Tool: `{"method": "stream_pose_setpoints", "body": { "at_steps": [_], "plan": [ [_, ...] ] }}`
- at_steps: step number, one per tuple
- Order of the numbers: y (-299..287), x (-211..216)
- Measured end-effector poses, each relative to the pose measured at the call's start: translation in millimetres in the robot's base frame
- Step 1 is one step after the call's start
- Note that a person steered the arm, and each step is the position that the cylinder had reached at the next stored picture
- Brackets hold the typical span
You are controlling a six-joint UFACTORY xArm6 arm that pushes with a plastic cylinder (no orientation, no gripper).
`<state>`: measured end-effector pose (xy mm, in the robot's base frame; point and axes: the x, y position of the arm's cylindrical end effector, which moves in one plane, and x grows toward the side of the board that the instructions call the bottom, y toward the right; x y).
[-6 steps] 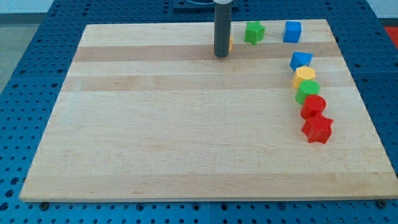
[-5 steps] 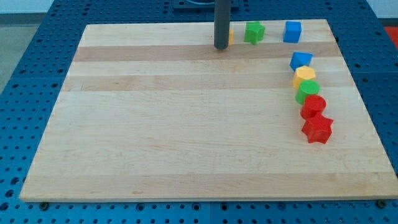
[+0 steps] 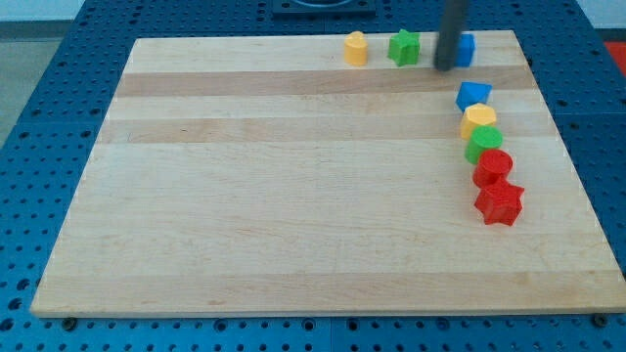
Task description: Place the blue cube top right corner
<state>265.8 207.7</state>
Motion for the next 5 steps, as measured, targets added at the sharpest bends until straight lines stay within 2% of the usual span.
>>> {"method": "stream_pose_setpoints", "body": {
  "at_steps": [2,3,4,5],
  "plan": [
    [34,47],
    [78,8],
    [105,-50],
    [84,-49]
  ]
}}
